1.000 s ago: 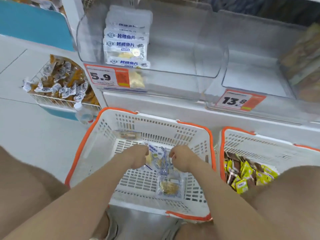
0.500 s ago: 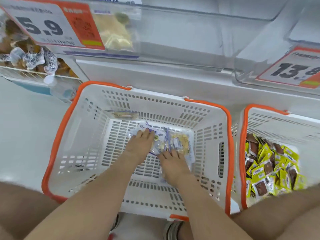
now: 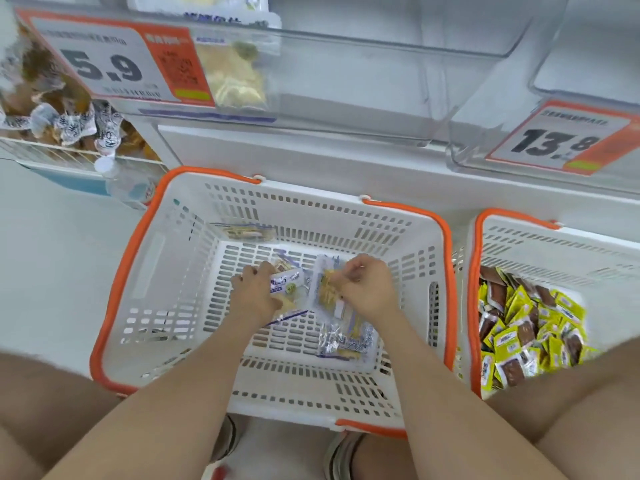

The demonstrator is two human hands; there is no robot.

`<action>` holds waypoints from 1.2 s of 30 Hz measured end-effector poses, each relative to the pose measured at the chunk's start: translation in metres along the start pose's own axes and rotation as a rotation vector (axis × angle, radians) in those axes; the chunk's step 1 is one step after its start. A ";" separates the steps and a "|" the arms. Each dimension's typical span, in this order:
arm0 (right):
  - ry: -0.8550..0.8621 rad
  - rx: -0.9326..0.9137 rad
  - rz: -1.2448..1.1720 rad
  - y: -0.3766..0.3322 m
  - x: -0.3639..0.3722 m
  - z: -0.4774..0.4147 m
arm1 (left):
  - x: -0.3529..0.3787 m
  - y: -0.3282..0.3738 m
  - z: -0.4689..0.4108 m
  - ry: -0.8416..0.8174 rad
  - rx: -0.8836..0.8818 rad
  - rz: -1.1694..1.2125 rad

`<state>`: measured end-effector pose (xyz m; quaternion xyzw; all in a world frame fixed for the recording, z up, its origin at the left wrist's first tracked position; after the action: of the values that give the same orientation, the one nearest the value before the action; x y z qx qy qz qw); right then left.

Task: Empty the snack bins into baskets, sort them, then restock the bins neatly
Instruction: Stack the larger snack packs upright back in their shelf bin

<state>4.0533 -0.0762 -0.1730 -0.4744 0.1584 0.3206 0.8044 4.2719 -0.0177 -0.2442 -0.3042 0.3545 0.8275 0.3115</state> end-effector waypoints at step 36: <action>-0.134 -0.502 -0.333 -0.221 -0.115 0.199 | -0.323 0.124 0.225 -0.150 0.609 0.868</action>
<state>4.1048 -0.0225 0.1368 -0.6556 -0.0592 0.2441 0.7121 4.3182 -0.0087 0.1654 0.0344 0.6484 0.7595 0.0394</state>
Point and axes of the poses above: each hand's wrist, its own z-axis away from the middle knuckle, its own x-axis out of the palm, y = z × x, the point moved 3 cm from there along -z, towards the middle knuckle, and after that the axes turned 9 degrees about z, right-handed, at the moved point
